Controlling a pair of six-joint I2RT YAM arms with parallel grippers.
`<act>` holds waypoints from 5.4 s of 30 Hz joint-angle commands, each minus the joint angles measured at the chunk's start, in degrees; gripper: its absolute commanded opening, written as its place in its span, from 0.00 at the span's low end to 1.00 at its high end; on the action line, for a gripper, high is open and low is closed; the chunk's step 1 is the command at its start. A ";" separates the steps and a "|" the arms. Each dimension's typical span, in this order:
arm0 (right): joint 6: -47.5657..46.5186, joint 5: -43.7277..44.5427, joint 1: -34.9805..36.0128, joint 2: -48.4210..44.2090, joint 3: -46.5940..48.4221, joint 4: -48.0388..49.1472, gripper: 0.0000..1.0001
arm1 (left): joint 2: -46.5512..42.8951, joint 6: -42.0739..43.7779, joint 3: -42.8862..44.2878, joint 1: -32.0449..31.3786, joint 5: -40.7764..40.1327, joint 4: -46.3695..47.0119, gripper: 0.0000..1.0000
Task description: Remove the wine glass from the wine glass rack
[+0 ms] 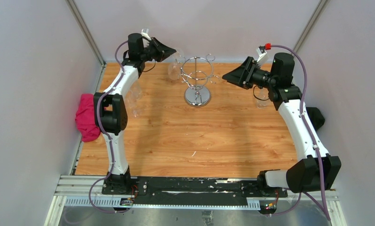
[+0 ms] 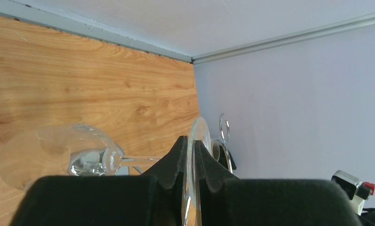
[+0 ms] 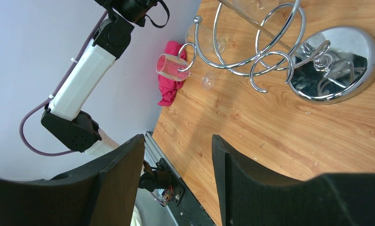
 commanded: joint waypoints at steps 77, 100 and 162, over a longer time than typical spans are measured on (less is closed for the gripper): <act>59.85 -7.97 1.14 5.25 -11.85 101.89 0.67 | -47.94 -43.23 -45.05 -8.47 -2.10 86.25 0.00; 58.59 -8.41 11.55 14.13 -2.21 101.97 0.67 | -48.38 -42.81 -46.01 -8.95 -1.62 86.25 0.00; 52.67 -10.65 23.53 12.65 5.97 101.89 0.03 | -46.16 -42.41 -49.66 -8.95 -0.77 86.25 0.00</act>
